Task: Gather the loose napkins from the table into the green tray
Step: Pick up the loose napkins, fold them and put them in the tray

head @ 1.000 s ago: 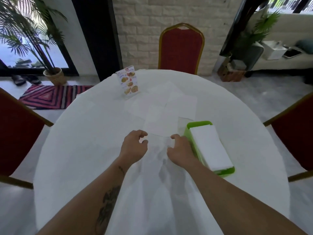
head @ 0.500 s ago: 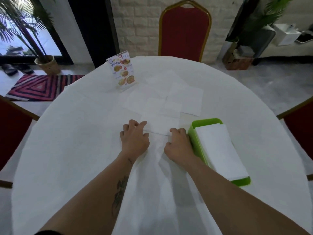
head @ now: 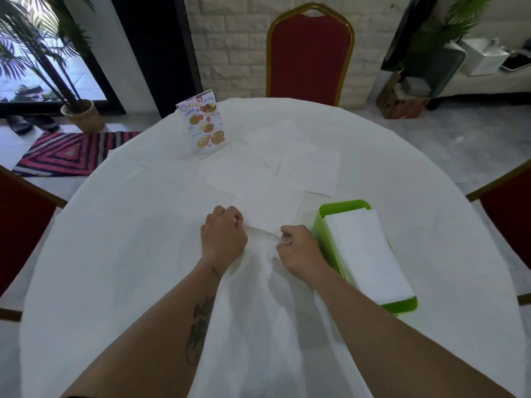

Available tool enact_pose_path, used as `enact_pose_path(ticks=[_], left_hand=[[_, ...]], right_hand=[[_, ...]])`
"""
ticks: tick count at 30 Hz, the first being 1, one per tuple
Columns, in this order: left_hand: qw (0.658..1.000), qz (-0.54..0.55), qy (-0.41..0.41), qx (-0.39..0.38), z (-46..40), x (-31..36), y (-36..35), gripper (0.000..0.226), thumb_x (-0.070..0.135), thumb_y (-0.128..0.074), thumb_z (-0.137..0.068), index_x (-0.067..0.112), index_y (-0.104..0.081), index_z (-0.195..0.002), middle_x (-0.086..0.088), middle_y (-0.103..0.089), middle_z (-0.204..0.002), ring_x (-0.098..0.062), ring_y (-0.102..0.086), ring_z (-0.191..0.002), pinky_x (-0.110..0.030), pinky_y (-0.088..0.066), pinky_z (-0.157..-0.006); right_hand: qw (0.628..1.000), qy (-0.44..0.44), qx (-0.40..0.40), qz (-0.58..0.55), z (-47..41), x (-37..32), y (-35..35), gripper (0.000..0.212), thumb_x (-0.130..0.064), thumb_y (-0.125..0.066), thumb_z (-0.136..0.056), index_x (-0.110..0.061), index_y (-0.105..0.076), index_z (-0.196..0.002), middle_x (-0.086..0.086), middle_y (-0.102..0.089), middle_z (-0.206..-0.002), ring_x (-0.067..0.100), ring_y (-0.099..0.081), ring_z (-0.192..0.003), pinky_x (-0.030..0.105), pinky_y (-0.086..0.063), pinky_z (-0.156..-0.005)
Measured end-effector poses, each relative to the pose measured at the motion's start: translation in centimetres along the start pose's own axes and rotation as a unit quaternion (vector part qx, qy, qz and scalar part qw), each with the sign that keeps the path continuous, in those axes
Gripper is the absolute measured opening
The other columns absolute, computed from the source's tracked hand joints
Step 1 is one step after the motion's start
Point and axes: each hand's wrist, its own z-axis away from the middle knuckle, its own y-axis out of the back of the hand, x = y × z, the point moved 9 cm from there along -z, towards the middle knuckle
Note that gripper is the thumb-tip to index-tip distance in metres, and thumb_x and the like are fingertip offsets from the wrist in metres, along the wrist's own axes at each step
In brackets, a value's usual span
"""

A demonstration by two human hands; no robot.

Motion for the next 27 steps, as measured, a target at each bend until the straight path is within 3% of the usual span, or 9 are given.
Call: enact_pose_path(ticks=[1, 3, 8, 11, 15, 19, 21, 24, 27], left_hand=[[1.000, 0.020, 0.009, -0.001, 0.7, 0.0, 0.1, 0.012, 0.018, -0.048, -0.086, 0.026, -0.056, -0.092, 0.003, -0.050, -0.095, -0.022, -0.052, -0.089, -0.038, -0.045, -0.080], [0.997, 0.066, 0.021, -0.014, 2.5, 0.0, 0.2, 0.024, 0.017, -0.053, -0.083, 0.031, -0.053, -0.103, 0.004, -0.049, -0.102, -0.020, -0.052, -0.095, -0.038, -0.047, -0.086], [0.997, 0.057, -0.023, -0.056, 7.7, 0.4, 0.4, 0.062, 0.009, -0.051, -0.070, 0.038, -0.043, -0.125, 0.004, -0.037, -0.117, -0.018, -0.041, -0.107, -0.034, -0.038, -0.096], [0.998, 0.021, -0.036, -0.044, 10.1, 0.4, 1.1, 0.057, 0.009, -0.055, -0.074, 0.036, -0.049, -0.123, 0.002, -0.035, -0.118, -0.019, -0.042, -0.106, -0.033, -0.036, -0.095], [0.998, -0.012, -0.059, -0.021, 11.3, 0.8, 2.6, 0.031, 0.006, -0.054, -0.077, 0.027, -0.063, -0.097, 0.000, -0.044, -0.110, -0.020, -0.046, -0.098, -0.031, -0.037, -0.087], [0.998, -0.011, -0.052, -0.035, 12.6, -0.5, 3.1, 0.023, 0.008, -0.053, -0.079, 0.027, -0.065, -0.084, 0.005, -0.050, -0.103, -0.018, -0.048, -0.095, -0.029, -0.035, -0.083], [0.997, 0.000, -0.053, -0.063, 13.7, -1.2, 2.8, 0.026, 0.010, -0.050, -0.079, 0.033, -0.062, -0.081, 0.010, -0.049, -0.101, -0.015, -0.046, -0.096, -0.029, -0.036, -0.083], [0.994, 0.029, -0.047, -0.095, 15.5, -2.1, 2.4, 0.028, 0.011, -0.048, -0.079, 0.037, -0.059, -0.075, 0.015, -0.050, -0.098, -0.013, -0.045, -0.095, -0.032, -0.040, -0.085], [0.992, 0.028, -0.053, -0.107, 17.1, -2.8, 2.5, 0.029, 0.011, -0.051, -0.076, 0.039, -0.058, -0.075, 0.020, -0.049, -0.098, -0.012, -0.044, -0.094, -0.035, -0.042, -0.085]], right_hand=[[1.000, -0.012, -0.006, -0.020, 0.6, 0.2, -0.1, 0.035, -0.006, -0.054, -0.081, 0.007, -0.058, -0.114, 0.020, -0.064, -0.111, 0.035, -0.062, -0.101, 0.046, -0.052, -0.091], [0.998, -0.037, -0.028, -0.051, 1.8, 0.6, -0.6, 0.041, -0.008, -0.053, -0.081, 0.006, -0.054, -0.120, 0.021, -0.066, -0.107, 0.033, -0.066, -0.096, 0.050, -0.049, -0.092], [0.985, -0.082, -0.083, -0.131, 4.9, 1.7, -2.2, 0.048, -0.016, -0.060, -0.087, -0.013, -0.057, -0.135, 0.001, -0.066, -0.119, 0.016, -0.065, -0.100, 0.028, -0.053, -0.083], [0.976, -0.085, -0.117, -0.165, 7.2, 1.9, -3.2, 0.048, -0.022, -0.065, -0.086, -0.017, -0.058, -0.134, -0.013, -0.064, -0.108, 0.008, -0.064, -0.093, 0.019, -0.048, -0.070], [0.971, -0.069, -0.158, -0.169, 9.7, 2.4, -3.9, 0.038, -0.019, -0.065, -0.085, -0.024, -0.067, -0.123, -0.013, -0.068, -0.107, 0.002, -0.065, -0.091, 0.012, -0.046, -0.061], [0.998, -0.027, -0.044, -0.035, 9.9, 3.4, -1.2, 0.033, -0.010, -0.052, -0.084, -0.024, -0.070, -0.108, -0.001, -0.067, -0.107, 0.011, -0.064, -0.086, 0.021, -0.049, -0.068], [0.999, -0.001, -0.008, 0.051, 9.5, 3.4, -0.3, 0.037, -0.010, -0.049, -0.083, -0.019, -0.065, -0.115, 0.007, -0.060, -0.116, 0.022, -0.062, -0.094, 0.032, -0.052, -0.080], [0.987, 0.001, -0.013, 0.161, 8.9, 3.8, -0.4, 0.053, -0.018, -0.052, -0.080, -0.019, -0.049, -0.133, 0.010, -0.044, -0.132, 0.030, -0.049, -0.116, 0.038, -0.045, -0.097], [0.978, -0.015, -0.003, 0.206, 8.4, 3.9, -0.6, 0.060, -0.026, -0.053, -0.077, -0.016, -0.040, -0.135, 0.011, -0.039, -0.132, 0.032, -0.038, -0.122, 0.037, -0.035, -0.089]])
